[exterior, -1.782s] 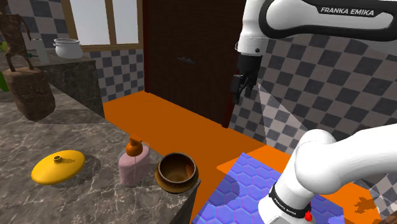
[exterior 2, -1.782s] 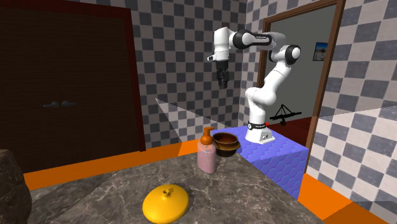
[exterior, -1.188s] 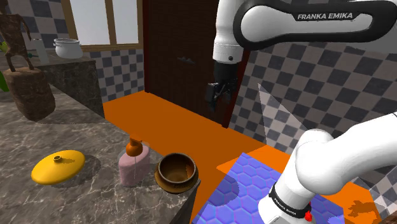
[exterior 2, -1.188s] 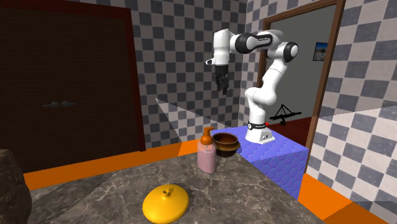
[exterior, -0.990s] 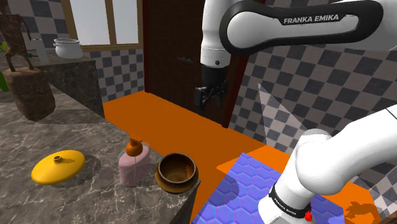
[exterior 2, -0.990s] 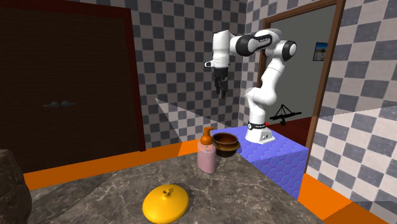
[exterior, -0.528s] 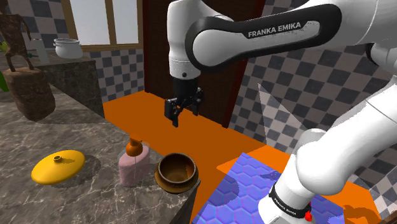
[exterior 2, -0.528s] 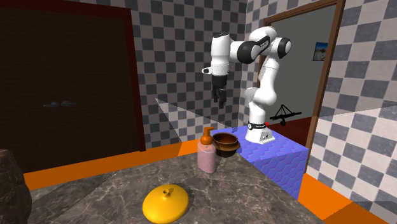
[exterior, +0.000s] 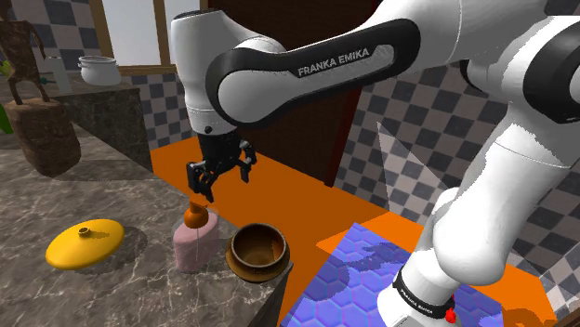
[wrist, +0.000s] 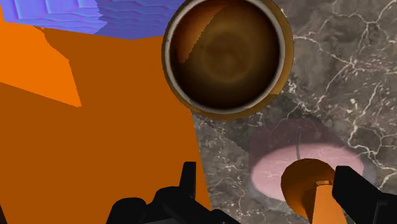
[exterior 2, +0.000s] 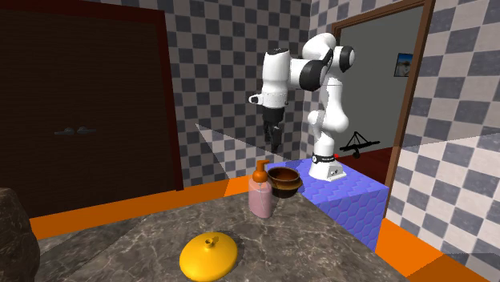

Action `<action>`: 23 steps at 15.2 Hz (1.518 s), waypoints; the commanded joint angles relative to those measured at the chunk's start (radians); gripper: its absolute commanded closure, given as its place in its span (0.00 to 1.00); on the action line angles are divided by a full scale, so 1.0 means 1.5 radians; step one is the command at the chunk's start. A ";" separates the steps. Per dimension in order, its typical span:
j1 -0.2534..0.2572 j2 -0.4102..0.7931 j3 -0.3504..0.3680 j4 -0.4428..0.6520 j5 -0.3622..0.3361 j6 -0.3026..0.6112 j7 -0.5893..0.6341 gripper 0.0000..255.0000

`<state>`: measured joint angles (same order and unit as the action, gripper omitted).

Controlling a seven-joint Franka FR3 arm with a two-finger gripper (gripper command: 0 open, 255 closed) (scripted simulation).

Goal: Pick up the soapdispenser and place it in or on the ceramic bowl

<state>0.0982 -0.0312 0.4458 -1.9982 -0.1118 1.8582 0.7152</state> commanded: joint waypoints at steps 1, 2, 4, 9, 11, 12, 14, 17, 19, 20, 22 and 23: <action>0.012 0.058 0.015 0.044 -0.032 0.002 0.043 0.00; 0.019 0.087 0.019 0.069 -0.049 -0.001 0.061 0.00; 0.037 0.146 0.025 0.123 -0.082 -0.009 0.097 0.00; 0.049 0.182 0.022 0.132 -0.104 0.010 0.117 0.00; 0.047 0.185 0.020 0.118 -0.107 0.027 0.119 0.00; 0.047 0.187 0.019 0.111 -0.109 0.035 0.120 0.00; 0.046 0.190 0.018 0.100 -0.112 0.048 0.122 0.00; 0.046 0.190 0.018 0.101 -0.112 0.048 0.122 0.00; 0.046 0.190 0.018 0.101 -0.112 0.048 0.122 0.00; 0.046 0.190 0.018 0.101 -0.112 0.048 0.122 0.00; 0.046 0.190 0.018 0.101 -0.112 0.048 0.122 1.00; 0.046 0.190 0.018 0.101 -0.112 0.048 0.122 1.00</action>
<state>0.1671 0.2527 0.4729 -1.8463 -0.2791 1.9300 0.8984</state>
